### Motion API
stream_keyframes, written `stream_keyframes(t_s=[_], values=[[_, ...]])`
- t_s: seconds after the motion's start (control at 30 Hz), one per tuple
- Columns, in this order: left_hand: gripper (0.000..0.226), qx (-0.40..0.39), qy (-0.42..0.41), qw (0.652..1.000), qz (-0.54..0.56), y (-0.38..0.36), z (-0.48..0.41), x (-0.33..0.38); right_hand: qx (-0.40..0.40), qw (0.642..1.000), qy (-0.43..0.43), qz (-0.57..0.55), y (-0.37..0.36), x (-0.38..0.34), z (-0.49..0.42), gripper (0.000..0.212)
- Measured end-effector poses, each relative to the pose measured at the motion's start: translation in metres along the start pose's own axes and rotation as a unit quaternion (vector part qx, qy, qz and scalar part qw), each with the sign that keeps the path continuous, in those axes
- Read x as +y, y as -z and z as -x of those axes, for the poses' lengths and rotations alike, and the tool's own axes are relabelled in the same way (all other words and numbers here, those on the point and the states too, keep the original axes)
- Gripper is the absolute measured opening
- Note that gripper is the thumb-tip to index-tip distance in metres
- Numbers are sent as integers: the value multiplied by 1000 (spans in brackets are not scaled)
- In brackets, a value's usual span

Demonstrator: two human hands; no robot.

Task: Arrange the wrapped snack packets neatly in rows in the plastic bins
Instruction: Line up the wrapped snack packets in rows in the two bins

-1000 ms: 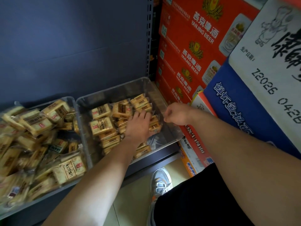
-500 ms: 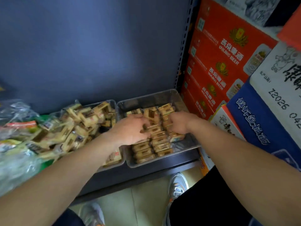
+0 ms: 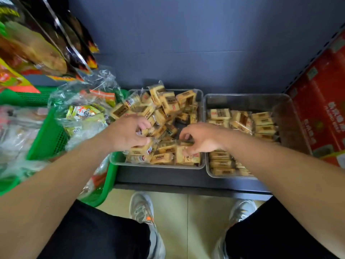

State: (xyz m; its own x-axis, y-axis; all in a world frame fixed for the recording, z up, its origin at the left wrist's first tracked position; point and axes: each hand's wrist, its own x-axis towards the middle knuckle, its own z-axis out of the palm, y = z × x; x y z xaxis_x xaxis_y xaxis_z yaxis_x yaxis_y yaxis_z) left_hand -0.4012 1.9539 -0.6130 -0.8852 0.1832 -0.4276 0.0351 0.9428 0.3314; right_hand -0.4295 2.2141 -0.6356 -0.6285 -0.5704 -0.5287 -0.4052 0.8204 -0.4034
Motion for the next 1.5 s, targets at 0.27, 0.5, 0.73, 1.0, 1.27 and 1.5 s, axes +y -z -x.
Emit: stream_keyframes(t_s=[0.27, 0.5, 0.73, 1.0, 1.27, 1.5], values=[[47, -63, -21, 998, -8, -7, -14, -1, -71, 991, -27, 106, -24, 0, -30, 100], [46, -77, -13, 997, 16, -5, -16, -1, -91, 993, -27, 72, -1, 1, -36, 75], [37, -61, -11, 997, 54, 5, -11, -4, 137, 981, -95, -101, 22, 34, -44, 82], [32, -2, 18, 996, 90, 15, -7, -8, 242, 964, -83, 70, 8, 12, -53, 59], [28, 33, 70, 990, 119, 19, 1, -32, -6, 988, 33, 148, -30, -12, -82, 55], [31, 12, 66, 987, 145, 21, 0, -42, -43, 984, 15, 170, -28, 5, -81, 67]])
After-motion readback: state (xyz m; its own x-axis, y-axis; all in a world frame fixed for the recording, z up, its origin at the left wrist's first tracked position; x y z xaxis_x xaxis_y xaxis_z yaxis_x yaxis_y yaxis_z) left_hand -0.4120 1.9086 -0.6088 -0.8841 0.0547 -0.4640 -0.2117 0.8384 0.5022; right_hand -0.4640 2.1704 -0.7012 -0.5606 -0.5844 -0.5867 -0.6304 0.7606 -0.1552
